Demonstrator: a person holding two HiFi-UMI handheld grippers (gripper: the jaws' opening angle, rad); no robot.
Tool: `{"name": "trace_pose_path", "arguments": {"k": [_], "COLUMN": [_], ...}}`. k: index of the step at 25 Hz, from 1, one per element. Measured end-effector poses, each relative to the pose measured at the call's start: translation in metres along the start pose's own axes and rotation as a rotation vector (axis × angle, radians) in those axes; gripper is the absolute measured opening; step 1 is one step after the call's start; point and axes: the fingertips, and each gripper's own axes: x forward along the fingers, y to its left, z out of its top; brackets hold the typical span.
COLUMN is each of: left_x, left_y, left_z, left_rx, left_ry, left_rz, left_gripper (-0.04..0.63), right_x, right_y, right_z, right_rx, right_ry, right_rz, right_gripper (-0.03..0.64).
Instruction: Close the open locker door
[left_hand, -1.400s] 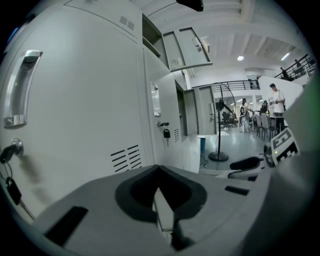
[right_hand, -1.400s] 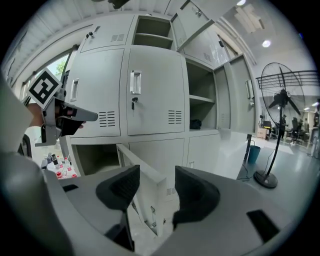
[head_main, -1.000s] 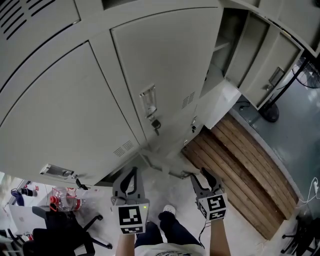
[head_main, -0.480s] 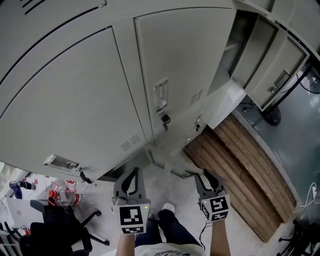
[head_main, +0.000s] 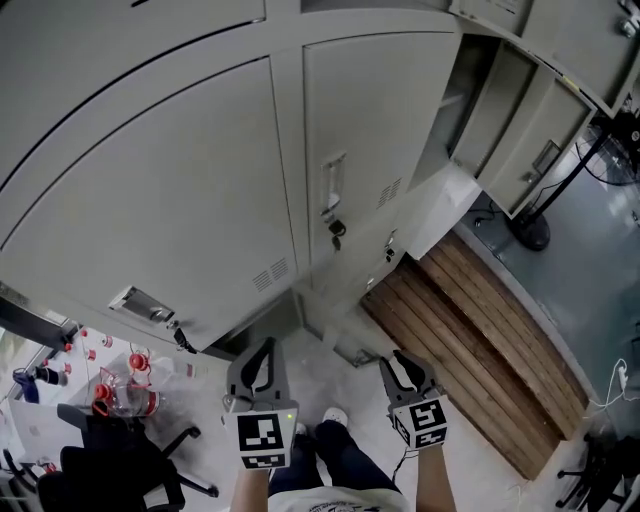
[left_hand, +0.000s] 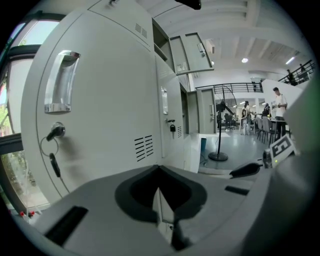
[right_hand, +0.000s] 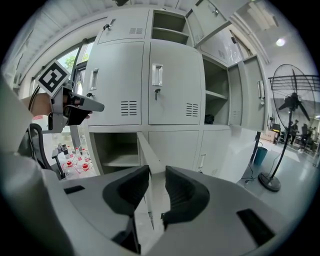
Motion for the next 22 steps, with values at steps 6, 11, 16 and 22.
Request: {"name": "trace_pose_path", "arguments": {"k": [6,11,16,22], "left_x": [-0.027,-0.049,-0.065,-0.081], "left_y": [0.011,0.028,0.048,0.07], "left_z": [-0.001,-0.003,-0.008,-0.016], "left_rx": [-0.001,-0.004,-0.017,-0.03], "left_ry": [-0.014,-0.026,-0.033,-0.035], "left_rz": [-0.008,-0.001,0.017,0.034], "left_gripper": [0.002,0.002,0.002,0.002], "right_x": [-0.012,-0.017,-0.016,-0.011], "right_y": [0.041,0.08,0.109,0.139], "right_z": [-0.004,-0.004,-0.002,0.002], "right_rx": [0.009,0.007,0.024,0.015], "right_ry": [0.01,0.015,0.012,0.004], "right_rz": [0.031,0.067,0.087,0.096], "right_gripper": [0.105,0.1,0.1,0.103]}}
